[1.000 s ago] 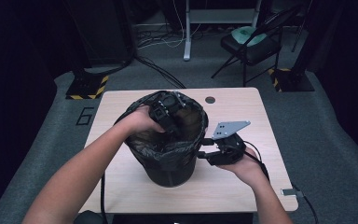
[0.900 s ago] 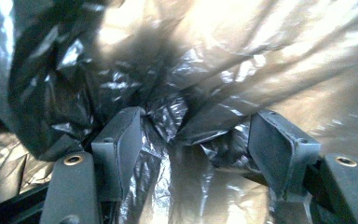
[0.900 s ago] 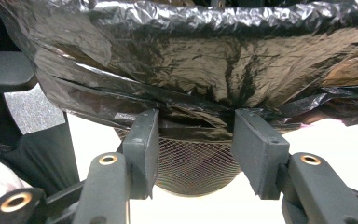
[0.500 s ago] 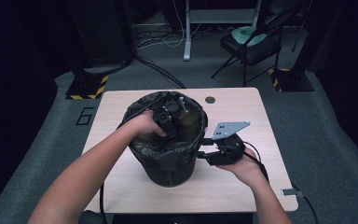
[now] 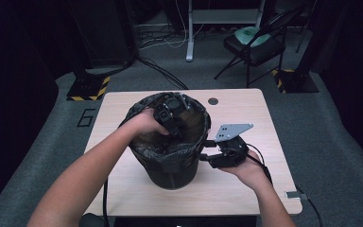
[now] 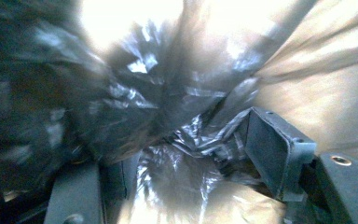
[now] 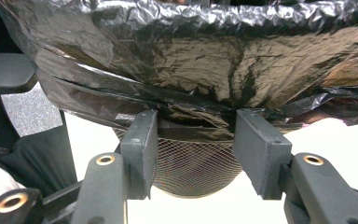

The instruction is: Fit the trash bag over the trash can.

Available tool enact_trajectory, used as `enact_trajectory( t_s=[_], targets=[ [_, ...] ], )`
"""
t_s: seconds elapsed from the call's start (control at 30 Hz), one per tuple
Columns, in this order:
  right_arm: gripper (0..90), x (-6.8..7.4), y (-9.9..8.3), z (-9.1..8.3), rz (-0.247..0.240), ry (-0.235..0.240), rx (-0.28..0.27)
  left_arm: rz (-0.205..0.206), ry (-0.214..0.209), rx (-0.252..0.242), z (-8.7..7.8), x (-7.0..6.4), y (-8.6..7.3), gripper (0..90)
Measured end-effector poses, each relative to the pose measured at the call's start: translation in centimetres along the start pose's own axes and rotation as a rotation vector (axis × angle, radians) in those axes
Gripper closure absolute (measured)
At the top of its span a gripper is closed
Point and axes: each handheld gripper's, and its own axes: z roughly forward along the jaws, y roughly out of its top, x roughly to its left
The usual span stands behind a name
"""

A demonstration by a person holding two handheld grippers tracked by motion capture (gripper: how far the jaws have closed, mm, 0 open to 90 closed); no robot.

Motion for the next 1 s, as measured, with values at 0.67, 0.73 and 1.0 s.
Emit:
enact_trajectory(
  t_s=[0.67,0.73,1.0],
  targets=[
    [49.1,0.1,-0.1,0.6,0.000,0.014,0.023,0.052,0.059,-0.019,-5.6,0.1,-4.6,36.2],
    [49.1,0.1,-0.1,0.6,-0.001,0.013,0.024,0.052,0.060,0.011,-5.0,0.2,-4.8,36.4],
    [48.9,0.1,-0.1,0.6,0.001,0.012,0.025,0.132,0.118,-0.098,-5.1,0.1,-2.9,37.6]
  ],
)
